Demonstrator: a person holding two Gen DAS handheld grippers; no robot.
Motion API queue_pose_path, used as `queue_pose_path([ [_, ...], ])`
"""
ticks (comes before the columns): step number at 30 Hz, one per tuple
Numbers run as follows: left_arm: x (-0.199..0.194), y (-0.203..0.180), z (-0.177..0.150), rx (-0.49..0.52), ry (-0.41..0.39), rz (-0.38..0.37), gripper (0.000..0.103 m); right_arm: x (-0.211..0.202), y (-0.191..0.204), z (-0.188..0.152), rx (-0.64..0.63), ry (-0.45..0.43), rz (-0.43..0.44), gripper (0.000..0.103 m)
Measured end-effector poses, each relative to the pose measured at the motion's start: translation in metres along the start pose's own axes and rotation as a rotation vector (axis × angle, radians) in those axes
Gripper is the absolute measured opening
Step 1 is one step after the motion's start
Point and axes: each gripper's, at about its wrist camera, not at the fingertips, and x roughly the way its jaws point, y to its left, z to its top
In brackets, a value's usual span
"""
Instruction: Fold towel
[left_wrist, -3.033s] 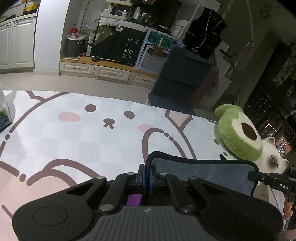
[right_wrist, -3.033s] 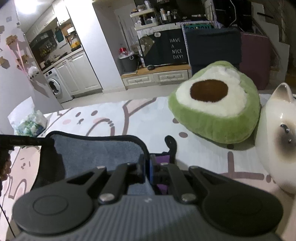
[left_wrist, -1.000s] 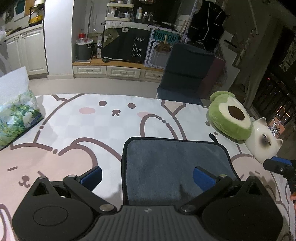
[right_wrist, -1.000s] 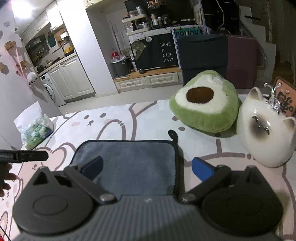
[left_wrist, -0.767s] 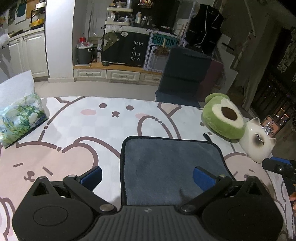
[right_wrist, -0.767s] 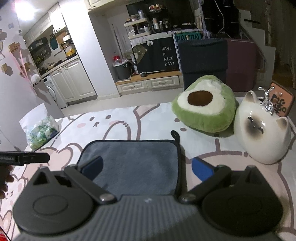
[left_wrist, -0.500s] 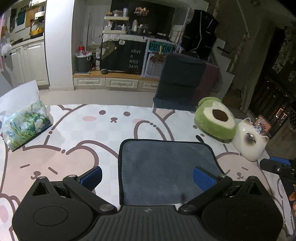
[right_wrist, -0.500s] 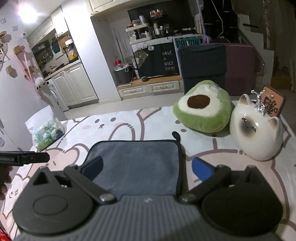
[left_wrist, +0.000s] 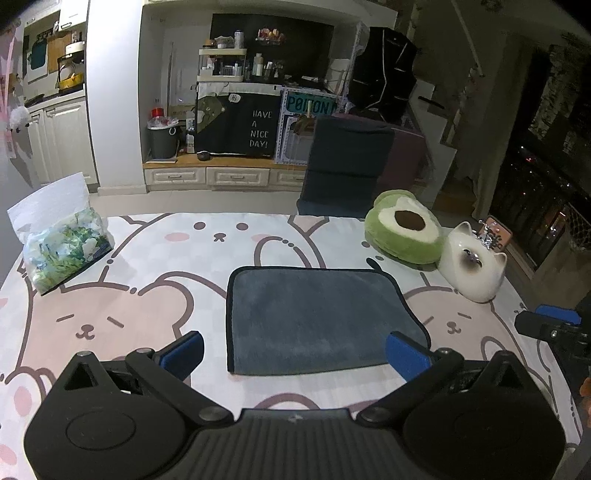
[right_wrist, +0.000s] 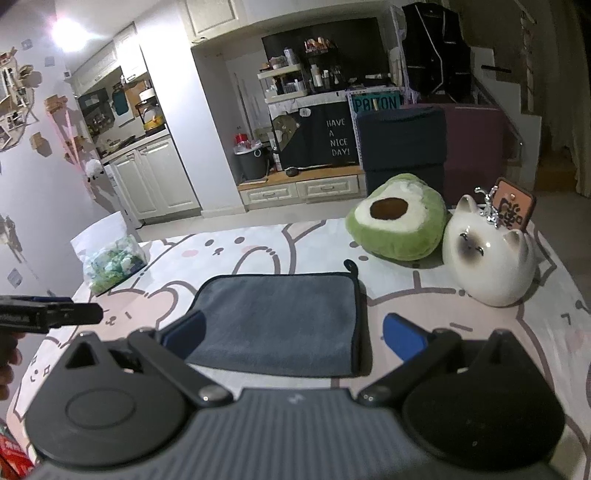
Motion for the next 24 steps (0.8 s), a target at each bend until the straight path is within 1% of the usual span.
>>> queue_pose_path([
  [10, -0.033, -0.015, -0.023, 0.037, -0.019, 0.021, 0.103, -0.04, 0.01, -0.02, -0.017, -0.049, -0.008, 0.103],
  [24, -0.069, -0.03, -0.043, 0.069, -0.068, -0.011, 0.103, -0.076, 0.025, -0.039, -0.045, -0.1, -0.009, 0.103],
])
